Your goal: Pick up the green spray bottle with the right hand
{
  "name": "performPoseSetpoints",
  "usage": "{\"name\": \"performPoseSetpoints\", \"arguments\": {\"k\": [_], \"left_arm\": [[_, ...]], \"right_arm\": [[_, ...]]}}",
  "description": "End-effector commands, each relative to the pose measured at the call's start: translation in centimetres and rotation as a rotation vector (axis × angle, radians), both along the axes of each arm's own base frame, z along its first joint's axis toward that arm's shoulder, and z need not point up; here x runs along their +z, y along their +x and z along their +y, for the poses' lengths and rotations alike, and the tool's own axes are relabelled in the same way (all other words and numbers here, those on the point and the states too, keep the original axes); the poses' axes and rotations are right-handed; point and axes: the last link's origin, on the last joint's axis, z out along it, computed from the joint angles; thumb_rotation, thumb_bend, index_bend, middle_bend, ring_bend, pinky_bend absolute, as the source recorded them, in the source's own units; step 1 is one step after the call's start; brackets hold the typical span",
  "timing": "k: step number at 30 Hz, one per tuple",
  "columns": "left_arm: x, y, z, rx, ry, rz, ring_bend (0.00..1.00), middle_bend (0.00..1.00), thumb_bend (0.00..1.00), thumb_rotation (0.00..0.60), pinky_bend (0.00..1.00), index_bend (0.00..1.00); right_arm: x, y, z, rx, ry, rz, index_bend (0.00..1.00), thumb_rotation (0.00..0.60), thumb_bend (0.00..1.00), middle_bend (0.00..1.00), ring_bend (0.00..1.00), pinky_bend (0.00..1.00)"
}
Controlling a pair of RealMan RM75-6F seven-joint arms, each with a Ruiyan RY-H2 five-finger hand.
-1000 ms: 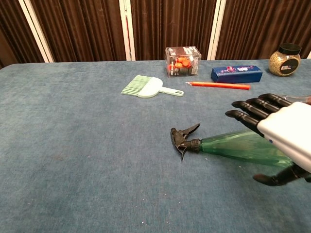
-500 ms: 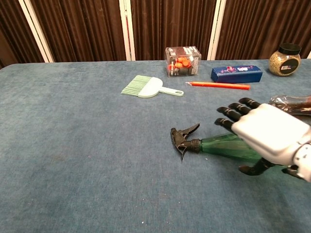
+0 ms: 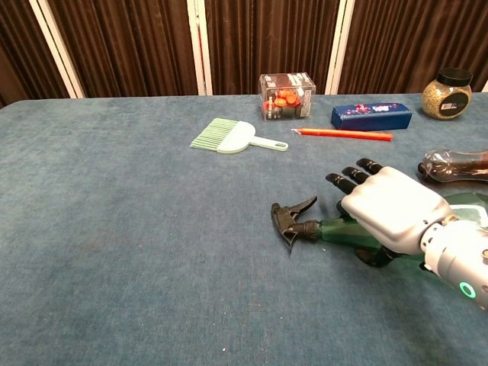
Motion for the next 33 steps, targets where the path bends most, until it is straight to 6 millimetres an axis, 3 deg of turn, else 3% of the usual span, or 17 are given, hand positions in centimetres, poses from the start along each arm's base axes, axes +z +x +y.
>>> {"name": "performPoseSetpoints", "arguments": {"k": [1,7,12,25,33], "left_arm": [[0.0,0.0,0.0,0.001,-0.003,-0.002,0.0,0.0,0.02,0.6,0.0,0.0],[0.0,0.2,0.0,-0.008,-0.005,-0.007,0.0,0.0,0.02,0.6,0.0,0.0],[0.1,0.4,-0.2,-0.021,-0.003,-0.012,0.0,0.0,0.02,0.6,0.0,0.0],[0.1,0.8,-0.3,-0.057,-0.003,-0.03,0.0,0.0,0.03,0.6,0.0,0.0],[0.0,0.5,-0.1,-0.053,-0.012,-0.028,0.0,0.0,0.03,0.6,0.0,0.0]], "right_arm": [[0.1,0.2,-0.1,0.012,-0.028,-0.001,0.82,0.6,0.56,0.08,0.0,0.11],[0.9,1.0,0.0,0.061,-0.108,-0.017,0.85,0.6,0.6,0.12,0.0,0.17],[2.6,1.9,0.0,0.148,-0.192,-0.022,0.85,0.6,0.61,0.14,0.0,0.08],[8.0,3.5,-1.0,0.268,-0.377,-0.176,0.88,0.6,0.62,0.18,0.0,0.04],[11.8,4.4,-1.7,0.196,-0.378,-0.679,0.87,0.6,0.62,0.15,0.0,0.04]]}}
